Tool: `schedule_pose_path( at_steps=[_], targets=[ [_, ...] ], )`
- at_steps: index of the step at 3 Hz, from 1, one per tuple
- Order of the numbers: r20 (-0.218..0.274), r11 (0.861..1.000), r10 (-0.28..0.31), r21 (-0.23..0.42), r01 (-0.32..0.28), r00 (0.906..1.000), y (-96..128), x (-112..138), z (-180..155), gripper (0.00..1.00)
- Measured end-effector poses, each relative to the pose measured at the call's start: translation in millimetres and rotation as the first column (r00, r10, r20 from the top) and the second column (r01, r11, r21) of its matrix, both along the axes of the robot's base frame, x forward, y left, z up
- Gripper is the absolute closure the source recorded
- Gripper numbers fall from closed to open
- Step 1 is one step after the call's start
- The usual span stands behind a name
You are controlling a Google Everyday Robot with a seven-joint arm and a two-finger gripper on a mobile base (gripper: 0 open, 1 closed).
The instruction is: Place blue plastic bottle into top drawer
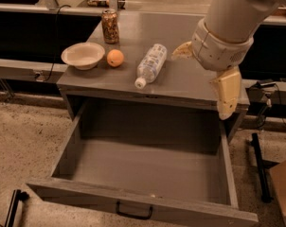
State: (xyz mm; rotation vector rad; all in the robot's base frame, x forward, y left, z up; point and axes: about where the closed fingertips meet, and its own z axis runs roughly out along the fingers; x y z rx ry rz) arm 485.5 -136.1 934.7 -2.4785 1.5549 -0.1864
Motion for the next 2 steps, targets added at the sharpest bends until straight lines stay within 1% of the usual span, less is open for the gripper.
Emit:
schedule_pose_path(
  at_steps=[1,2],
  targets=[
    [0.065,0.989,0.146,-0.028,-0.145,0.9871,19.8,19.3,2.9,0.0],
    [0.07,0.985,0.169,-0.034,-0.167,0.9831,20.3,19.9,3.1,0.0]
  ],
)
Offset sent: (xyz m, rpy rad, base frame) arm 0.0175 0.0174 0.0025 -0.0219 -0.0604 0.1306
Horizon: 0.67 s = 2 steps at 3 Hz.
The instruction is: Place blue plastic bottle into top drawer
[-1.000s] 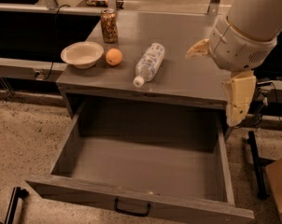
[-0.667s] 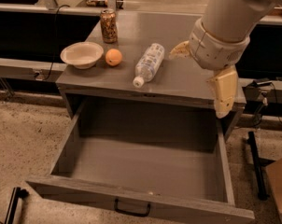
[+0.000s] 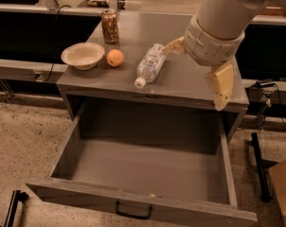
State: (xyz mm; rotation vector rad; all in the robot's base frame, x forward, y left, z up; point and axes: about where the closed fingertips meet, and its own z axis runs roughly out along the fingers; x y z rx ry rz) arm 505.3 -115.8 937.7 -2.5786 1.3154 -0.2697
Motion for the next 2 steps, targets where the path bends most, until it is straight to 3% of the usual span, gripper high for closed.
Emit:
schedule_pose_path(
  at_steps=[1,2],
  targets=[
    [0.039,0.999,0.017,-0.044,-0.016,0.9991,0.9,8.9,0.5,0.0],
    [0.099,0.989,0.095,-0.12,-0.083,0.9905,5.0,22.6,-0.8,0.0]
  ],
)
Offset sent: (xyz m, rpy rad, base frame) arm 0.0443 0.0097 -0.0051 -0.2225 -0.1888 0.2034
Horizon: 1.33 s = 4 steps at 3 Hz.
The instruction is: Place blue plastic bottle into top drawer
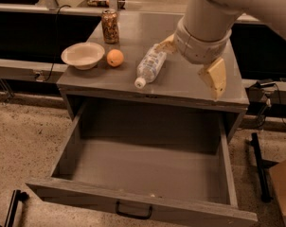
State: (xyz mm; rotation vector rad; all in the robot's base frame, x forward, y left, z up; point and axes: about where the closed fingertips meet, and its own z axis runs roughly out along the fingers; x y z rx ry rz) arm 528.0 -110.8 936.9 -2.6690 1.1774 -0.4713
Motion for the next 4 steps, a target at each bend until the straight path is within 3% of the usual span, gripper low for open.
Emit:
schedule_pose_path(
  at_steps=[1,2,3,4],
  targets=[
    [0.05,0.981,0.144,-0.136,-0.136,0.9883,10.3,23.6,5.6,0.0],
    [0.046,0.953,0.26,-0.176,-0.249,0.9645,24.2,49.0,8.5,0.0],
    [0.012,0.914,0.37,-0.185,-0.362,0.929,39.4,78.2,0.8,0.0],
    [-0.023,0.887,0.416,-0.21,-0.412,0.9089,42.4,113.2,-14.3,0.0]
  ],
)
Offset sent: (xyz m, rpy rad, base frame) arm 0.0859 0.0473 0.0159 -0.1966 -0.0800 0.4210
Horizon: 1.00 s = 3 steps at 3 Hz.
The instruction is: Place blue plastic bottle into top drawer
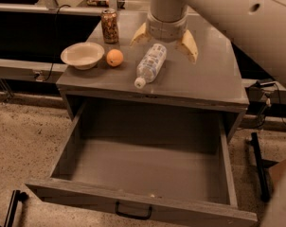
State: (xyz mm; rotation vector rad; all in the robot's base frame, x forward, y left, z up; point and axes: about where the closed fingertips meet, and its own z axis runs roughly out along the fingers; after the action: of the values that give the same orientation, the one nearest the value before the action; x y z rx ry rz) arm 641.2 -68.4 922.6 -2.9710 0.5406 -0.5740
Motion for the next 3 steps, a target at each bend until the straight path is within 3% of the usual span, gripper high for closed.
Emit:
schedule_pose_path(
  at_steps=[2,3],
  targets=[
    [-0.032,0.994,-0.061,-0.088,0.058,0.9976,-36.4,62.8,-35.8,0.0],
    [-0.054,0.994,-0.076,-0.085,0.071,0.9956,-42.2,72.8,-53.6,0.0]
  ],
)
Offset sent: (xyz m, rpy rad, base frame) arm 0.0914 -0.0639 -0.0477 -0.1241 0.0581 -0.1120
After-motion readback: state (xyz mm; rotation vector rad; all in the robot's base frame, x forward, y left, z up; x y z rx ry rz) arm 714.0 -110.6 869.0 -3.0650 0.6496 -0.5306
